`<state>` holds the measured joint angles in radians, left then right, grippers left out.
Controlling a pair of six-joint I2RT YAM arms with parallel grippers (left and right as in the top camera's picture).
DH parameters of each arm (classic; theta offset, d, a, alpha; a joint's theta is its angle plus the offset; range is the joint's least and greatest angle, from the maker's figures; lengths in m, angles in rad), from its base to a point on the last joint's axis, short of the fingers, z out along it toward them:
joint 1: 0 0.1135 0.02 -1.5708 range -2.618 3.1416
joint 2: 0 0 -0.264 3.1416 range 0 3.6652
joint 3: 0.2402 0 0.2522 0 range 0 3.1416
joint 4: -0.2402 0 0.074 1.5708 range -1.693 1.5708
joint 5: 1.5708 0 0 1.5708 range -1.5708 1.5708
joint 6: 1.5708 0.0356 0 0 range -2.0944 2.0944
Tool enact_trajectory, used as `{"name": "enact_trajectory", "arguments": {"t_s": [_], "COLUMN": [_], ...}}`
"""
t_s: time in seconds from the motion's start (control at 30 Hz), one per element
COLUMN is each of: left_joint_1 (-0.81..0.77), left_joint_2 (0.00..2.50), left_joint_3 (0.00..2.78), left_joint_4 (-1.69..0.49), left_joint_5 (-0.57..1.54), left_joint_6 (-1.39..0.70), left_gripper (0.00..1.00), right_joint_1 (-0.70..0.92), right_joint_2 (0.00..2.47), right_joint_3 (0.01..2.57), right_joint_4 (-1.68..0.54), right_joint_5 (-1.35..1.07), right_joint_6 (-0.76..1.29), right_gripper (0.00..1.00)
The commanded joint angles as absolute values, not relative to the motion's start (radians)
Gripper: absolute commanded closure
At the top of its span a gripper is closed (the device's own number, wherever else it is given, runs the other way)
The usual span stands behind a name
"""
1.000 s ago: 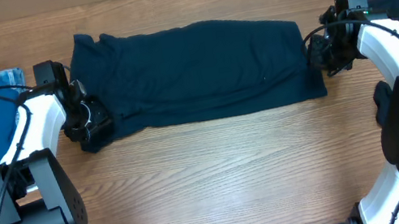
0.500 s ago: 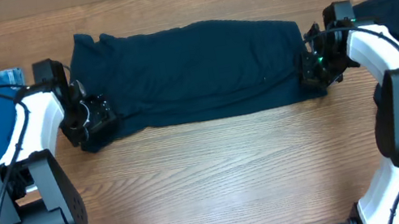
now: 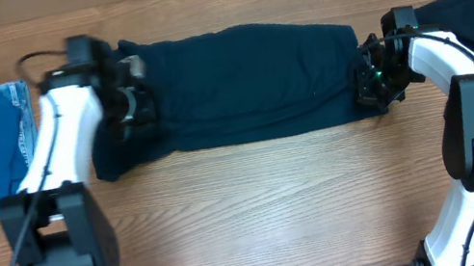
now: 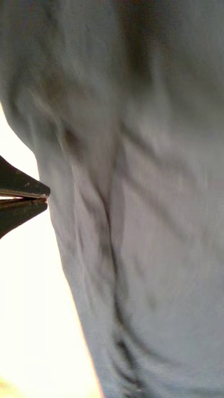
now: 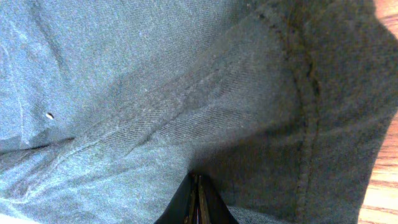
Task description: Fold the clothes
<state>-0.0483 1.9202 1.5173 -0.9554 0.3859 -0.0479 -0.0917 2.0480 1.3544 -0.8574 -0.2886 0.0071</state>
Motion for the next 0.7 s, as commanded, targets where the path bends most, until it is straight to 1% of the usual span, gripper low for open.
{"name": "enact_trajectory", "arguments": {"t_s": [0.0, 0.07, 0.23, 0.4, 0.67], "left_joint_1": [-0.208, -0.333, -0.503, -0.558, -0.609], "left_joint_2": [1.893, 1.893, 1.918, 1.984, 2.086], "left_joint_3": [1.539, 1.539, 1.538, 1.538, 1.538], "left_joint_4": [-0.913, -0.871, -0.815, -0.814, -0.836], "left_joint_5": [0.25, 0.144, 0.123, 0.124, 0.123], "left_joint_6": [0.171, 0.27, 0.386, 0.39, 0.502], "left_gripper": [0.96, 0.96, 0.96, 0.96, 0.96], "right_joint_1": [-0.091, -0.091, -0.091, -0.091, -0.091], "right_joint_2": [2.086, 2.086, 2.086, 2.086, 2.086], "right_joint_3": [1.346, 1.346, 1.346, 1.346, 1.346], "right_joint_4": [-0.846, -0.846, -0.847, -0.848, -0.847], "right_joint_5": [-0.278, -0.278, -0.278, -0.278, -0.277], "right_joint_6": [0.007, 0.008, 0.008, 0.008, 0.007], "right_gripper": [0.96, 0.96, 0.96, 0.96, 0.96]}}
